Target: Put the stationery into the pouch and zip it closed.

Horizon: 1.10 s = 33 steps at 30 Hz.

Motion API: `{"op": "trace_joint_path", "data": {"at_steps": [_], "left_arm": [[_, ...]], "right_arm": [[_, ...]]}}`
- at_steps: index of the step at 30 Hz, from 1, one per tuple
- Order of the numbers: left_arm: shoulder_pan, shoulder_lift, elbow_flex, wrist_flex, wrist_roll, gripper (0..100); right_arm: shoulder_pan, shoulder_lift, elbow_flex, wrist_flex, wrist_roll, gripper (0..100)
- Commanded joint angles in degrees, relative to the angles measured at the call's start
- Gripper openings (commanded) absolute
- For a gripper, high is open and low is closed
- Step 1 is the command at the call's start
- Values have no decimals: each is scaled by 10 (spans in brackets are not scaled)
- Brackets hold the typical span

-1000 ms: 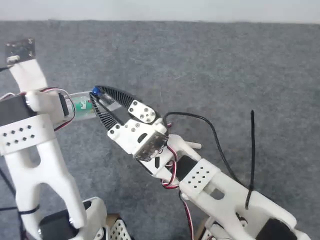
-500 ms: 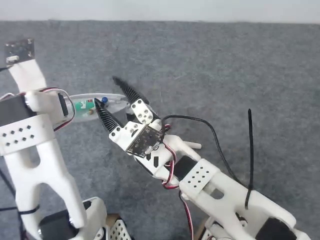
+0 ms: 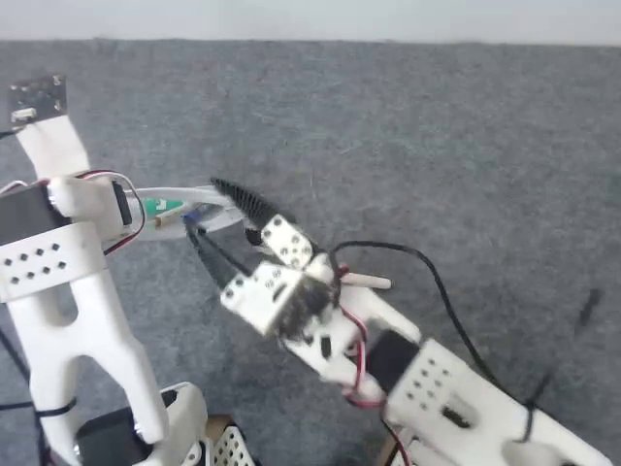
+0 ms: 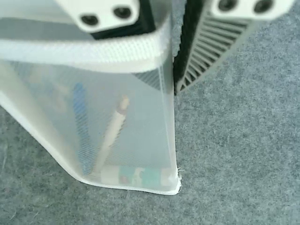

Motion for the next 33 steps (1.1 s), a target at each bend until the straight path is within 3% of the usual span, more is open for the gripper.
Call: {"op": "trace_joint_path", "data": {"at_steps": [1, 15, 19, 25, 33], "left_arm": [[2, -9, -8, -8, -3, 9], [-1, -9, -9, -15, -2, 9], [-37, -9, -9, -27, -1, 9], [-70, -9, -12, -29, -1, 9], [-105, -9, -12, -49, 29, 9]], "right_arm": [[-44, -103, -10, 92, 6, 152], [-46, -234, -33, 372, 5, 151], [-32, -242, -30, 422, 3, 151], [6, -214, -30, 541, -66, 151], [44, -56, -30, 526, -64, 155]]}}
